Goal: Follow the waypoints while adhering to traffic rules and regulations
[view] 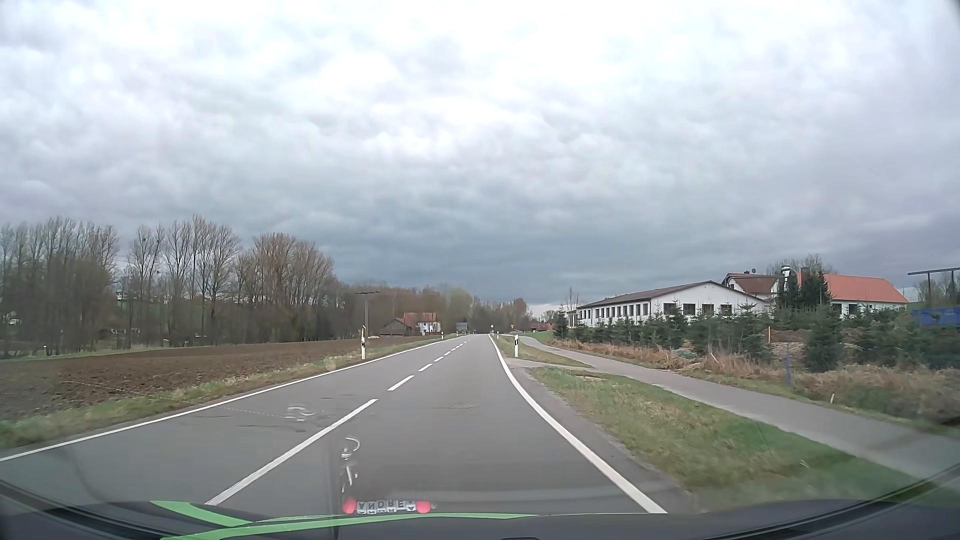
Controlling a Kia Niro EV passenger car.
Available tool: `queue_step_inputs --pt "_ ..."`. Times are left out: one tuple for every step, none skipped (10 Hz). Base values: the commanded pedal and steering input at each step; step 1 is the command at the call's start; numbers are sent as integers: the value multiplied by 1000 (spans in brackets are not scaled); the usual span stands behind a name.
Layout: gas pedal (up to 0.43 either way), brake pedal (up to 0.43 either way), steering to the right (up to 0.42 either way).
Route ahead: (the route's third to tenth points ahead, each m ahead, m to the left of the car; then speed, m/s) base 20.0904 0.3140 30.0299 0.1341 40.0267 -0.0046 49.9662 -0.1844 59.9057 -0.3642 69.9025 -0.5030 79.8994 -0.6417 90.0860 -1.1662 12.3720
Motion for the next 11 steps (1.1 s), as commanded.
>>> queue_step_inputs --pt "331 0 -4" --pt "331 0 -4" --pt "331 0 -4" --pt "331 0 -4" --pt "331 0 -4" --pt "331 0 -4" --pt "331 0 -4" --pt "331 0 -4" --pt "331 0 -4" --pt "331 0 -4" --pt "331 0 -3"
